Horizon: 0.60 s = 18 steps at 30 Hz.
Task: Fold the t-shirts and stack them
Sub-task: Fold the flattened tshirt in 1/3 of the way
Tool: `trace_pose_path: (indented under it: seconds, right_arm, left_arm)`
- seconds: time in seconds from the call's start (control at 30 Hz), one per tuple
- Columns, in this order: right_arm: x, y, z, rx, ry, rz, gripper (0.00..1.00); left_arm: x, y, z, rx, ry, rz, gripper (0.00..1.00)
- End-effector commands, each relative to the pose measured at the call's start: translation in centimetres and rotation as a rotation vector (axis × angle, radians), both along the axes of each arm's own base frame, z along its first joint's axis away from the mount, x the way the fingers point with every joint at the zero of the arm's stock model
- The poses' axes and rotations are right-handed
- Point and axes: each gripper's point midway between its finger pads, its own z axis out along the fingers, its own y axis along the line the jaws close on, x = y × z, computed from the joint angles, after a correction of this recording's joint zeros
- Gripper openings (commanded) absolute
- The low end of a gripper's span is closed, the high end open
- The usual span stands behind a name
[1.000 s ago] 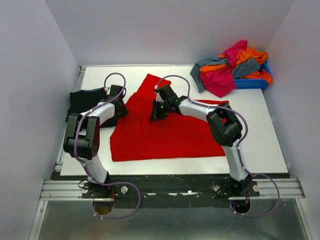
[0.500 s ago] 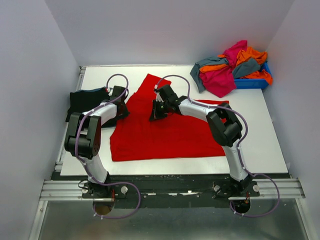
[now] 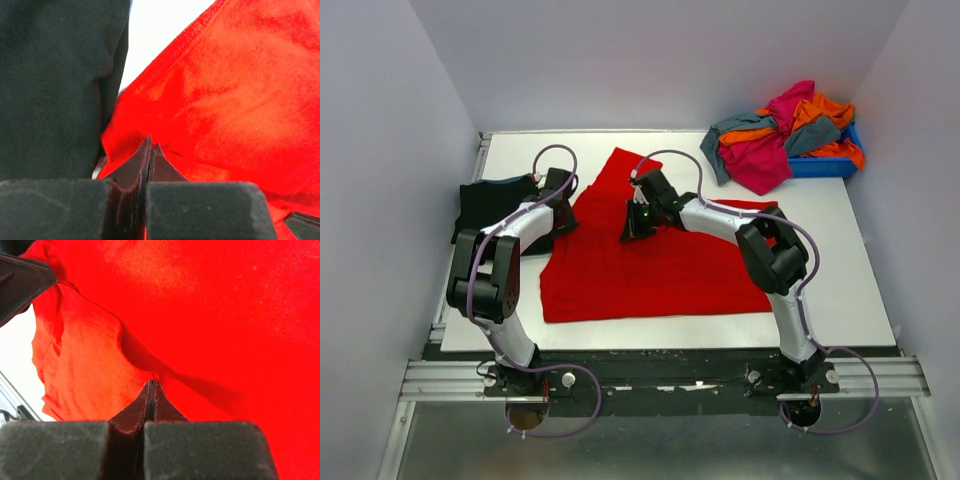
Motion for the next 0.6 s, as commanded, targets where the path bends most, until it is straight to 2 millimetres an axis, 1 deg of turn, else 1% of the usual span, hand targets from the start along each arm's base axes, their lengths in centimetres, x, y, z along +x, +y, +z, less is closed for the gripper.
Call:
trace_pose_path:
  seconds: [0.0,0.13,0.2,0.23,0.33,0.4,0.43,0.57]
  right_arm:
    - [0.4,0.0,1.9,0.018,-0.052,-0.007,0.01]
    - [0.3,0.2,1.7,0.029,-0.036,0.002,0.01]
    - [0.2,0.3,1.7,0.031,-0.034,0.003,0.01]
    - [0.2,0.3,1.5,0.031,-0.032,0.004,0.01]
    - [0.2,0.3,1.6,0.034,-0.033,0.006,0.01]
    - [0.1,0.3,1.4,0.032,-0.028,0.007,0.01]
    - [0.1,0.4,1.5,0.036,-0.028,0.008,0.01]
    - [0.1,0.4,1.5,0.036,-0.028,0.008,0.01]
  left_arm:
    - [0.3,0.3,2.7,0.022,-0.046,0.01,0.0]
    - [0.3,0.1,2.1,0.022,-0.025,0.001,0.05]
    - [0.2,0.0,1.5,0.022,-0.012,0.001,0.22]
    - [0.1,0.0,1.3,0.023,-0.005,0.001,0.27]
    - [-0.1,-0.1,0.4,0.029,0.014,-0.001,0.3]
    - [0.0,0.1,-0.2,0.046,0.023,0.006,0.36]
    - [-0.1,0.2,-0.7,0.054,0.037,0.005,0.38]
    - [-0.3,0.3,-1.1,0.057,0.044,0.007,0.36]
